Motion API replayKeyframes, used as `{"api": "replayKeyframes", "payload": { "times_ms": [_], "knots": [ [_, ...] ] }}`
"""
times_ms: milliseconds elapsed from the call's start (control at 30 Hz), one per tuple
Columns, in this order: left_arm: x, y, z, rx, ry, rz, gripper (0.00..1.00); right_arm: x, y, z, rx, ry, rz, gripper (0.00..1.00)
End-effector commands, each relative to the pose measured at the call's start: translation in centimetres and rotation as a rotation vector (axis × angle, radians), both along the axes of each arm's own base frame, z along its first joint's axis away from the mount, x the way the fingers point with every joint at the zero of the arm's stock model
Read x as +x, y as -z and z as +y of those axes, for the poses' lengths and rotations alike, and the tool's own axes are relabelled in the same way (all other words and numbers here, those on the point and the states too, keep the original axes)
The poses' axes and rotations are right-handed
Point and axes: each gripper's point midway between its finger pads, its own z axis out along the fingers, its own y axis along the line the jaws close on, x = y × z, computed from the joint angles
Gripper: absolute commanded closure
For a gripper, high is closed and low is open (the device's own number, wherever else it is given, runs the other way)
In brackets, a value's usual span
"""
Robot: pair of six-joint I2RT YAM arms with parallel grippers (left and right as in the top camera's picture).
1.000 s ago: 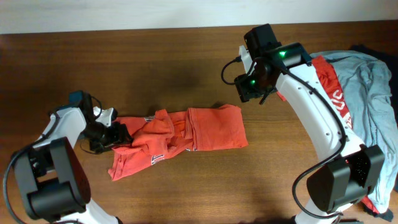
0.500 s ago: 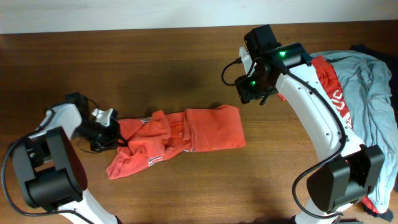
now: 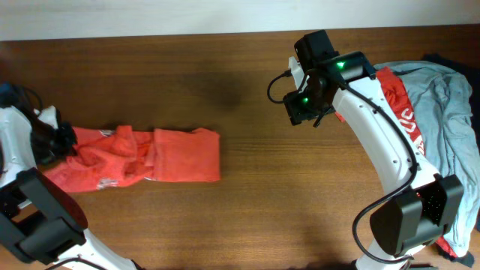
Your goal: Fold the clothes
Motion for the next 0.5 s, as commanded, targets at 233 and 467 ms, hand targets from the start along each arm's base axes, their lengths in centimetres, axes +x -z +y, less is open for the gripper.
{"api": "replayKeyframes", "payload": {
  "times_ms": [233,467],
  "knots": [
    [4.0,-6.4,-7.0,0.053,0.203,-0.042,0.96,-0.4,0.4,-0.6,-0.014,0.018,0.025,0.38],
    [4.5,-6.1,-14.6,0.072,0.414,0.014,0.96,-0.6,0.5,-0.6,-0.017,0.017,0.032,0.38]
  ]
}}
